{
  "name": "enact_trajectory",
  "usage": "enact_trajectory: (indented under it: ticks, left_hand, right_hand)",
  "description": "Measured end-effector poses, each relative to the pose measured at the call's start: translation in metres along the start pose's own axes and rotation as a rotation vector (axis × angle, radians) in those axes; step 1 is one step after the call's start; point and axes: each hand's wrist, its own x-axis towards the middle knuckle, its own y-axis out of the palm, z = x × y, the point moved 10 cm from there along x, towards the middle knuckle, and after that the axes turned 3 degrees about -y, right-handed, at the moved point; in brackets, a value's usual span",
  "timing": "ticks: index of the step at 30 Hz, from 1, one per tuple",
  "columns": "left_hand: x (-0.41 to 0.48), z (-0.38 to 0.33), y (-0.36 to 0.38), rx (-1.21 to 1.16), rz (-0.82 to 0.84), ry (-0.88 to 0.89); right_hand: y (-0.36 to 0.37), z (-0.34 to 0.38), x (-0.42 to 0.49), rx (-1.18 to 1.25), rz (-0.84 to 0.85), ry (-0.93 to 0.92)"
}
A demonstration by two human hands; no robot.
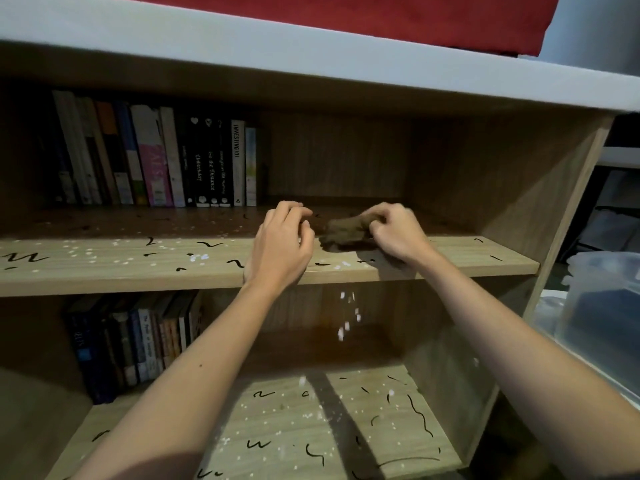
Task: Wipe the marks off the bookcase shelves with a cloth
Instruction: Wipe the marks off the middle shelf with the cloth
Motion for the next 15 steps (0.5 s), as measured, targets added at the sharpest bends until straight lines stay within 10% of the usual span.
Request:
enact_trajectory:
  ticks: [15]
  left_hand:
    - [-0.004,0.000,-0.003,-0.068,0.162,0.024]
  right_hand:
    - [-0.011,0.015,-0.068,0.028,-0.107,-0.199]
